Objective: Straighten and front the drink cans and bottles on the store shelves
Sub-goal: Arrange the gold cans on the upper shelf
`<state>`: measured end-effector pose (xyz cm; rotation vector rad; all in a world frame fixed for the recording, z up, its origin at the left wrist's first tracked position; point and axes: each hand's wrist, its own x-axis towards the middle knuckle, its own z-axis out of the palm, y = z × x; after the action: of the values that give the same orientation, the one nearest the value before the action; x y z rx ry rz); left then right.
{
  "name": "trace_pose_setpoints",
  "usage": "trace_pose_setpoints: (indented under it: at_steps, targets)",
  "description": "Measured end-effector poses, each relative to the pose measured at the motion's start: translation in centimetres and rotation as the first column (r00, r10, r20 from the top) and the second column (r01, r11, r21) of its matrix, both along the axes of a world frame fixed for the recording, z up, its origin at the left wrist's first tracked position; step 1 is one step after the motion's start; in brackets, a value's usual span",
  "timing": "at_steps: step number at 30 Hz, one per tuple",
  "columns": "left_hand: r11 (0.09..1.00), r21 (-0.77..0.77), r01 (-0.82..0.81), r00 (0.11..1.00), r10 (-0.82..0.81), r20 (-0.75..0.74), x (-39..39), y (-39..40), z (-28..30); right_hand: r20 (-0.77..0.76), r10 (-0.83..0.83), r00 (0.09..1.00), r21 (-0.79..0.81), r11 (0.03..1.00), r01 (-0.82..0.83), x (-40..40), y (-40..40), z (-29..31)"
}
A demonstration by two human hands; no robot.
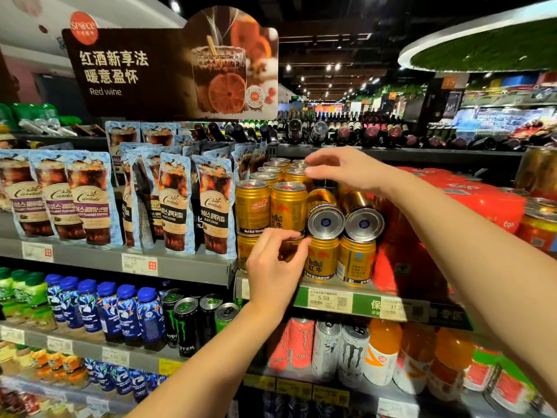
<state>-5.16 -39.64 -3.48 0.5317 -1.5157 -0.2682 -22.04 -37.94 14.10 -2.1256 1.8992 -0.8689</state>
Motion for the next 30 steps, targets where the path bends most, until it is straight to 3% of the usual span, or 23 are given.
trace_pose_setpoints:
  at_steps: [3,7,11,14,17,25,30]
  targets:
    - [0.998,-0.065,0.019,0.993,-0.011,0.121,-1.0,0.7,1.5,-0.173,-0.168,0.970,-0.058,0.985,0.160,-1.8,0.8,0.7]
    - [0.992,-0.120,0.038,0.913,0.014,0.409,-1.8,0.8,5.8,-0.449,-0.174,0.876,0.095,0.966,0.241,-3.5,1.3,1.0]
    - [0.991,-0.134,-0.025,0.636,0.119,0.763,-2.5,-0.5,12.2,-0.552,-0.088,0.829,0.250,0.931,0.266,-4.1,1.6,1.0]
    - [0.997,-0.010,-0.078,0.443,0.044,0.896,-3.2,-2.4,15.6,-0.560,-0.098,0.823,0.296,0.904,0.309,-4.6,1.8,1.0]
    - [0.990,0.076,-0.119,0.283,-0.039,0.958,-4.1,-4.1,17.4,-0.558,-0.116,0.822,0.329,0.878,0.347,-5.3,1.3,0.8]
    - [0.946,0.235,-0.224,-0.005,-0.242,0.970,-6.3,-7.4,18.9,-0.553,-0.111,0.826,0.397,0.836,0.378,-6.0,0.9,1.1]
    - [0.903,0.373,-0.215,-0.071,-0.395,0.916,-7.0,-8.4,18.8,-0.491,-0.099,0.865,0.448,0.824,0.349,-6.3,0.9,1.2]
